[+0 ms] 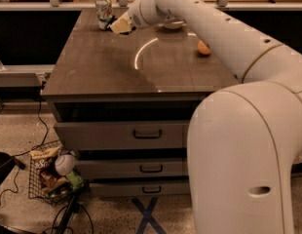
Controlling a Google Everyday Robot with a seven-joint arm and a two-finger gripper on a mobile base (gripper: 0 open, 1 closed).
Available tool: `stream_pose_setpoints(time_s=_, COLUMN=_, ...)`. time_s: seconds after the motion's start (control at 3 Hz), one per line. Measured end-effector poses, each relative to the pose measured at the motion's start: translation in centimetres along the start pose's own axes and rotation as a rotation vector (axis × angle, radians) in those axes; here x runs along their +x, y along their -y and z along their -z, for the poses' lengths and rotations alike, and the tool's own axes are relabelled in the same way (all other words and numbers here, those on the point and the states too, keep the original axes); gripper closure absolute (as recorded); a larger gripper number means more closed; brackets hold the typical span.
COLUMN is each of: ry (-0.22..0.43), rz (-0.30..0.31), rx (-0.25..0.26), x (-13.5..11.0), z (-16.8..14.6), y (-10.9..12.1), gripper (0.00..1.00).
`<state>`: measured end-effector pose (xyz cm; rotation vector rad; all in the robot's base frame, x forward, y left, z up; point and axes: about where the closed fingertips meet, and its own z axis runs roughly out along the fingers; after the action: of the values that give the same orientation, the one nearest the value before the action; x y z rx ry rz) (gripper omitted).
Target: Move rxbar blueberry near 7up can
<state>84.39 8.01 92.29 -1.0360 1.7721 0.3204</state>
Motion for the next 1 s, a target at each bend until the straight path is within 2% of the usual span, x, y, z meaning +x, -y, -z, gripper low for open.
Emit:
stream_pose_setpoints(time_s=0.33, ry=0.029, rz=-0.042, rx=0.063, x=-0.6, z=-1.3, y=2.3, gripper=1.0)
stream_pose_setpoints(time_s=0.67, ry=0.052, rz=-0.092, rx=0.179, x=-1.2, z=-2.2, y=6.5, gripper=1.0)
stream_pose_setpoints(time_s=1.0, ry=0.029, rz=-0.121, rx=0.261, x=-1.1, z=-2.9, y=8.9, gripper=1.0)
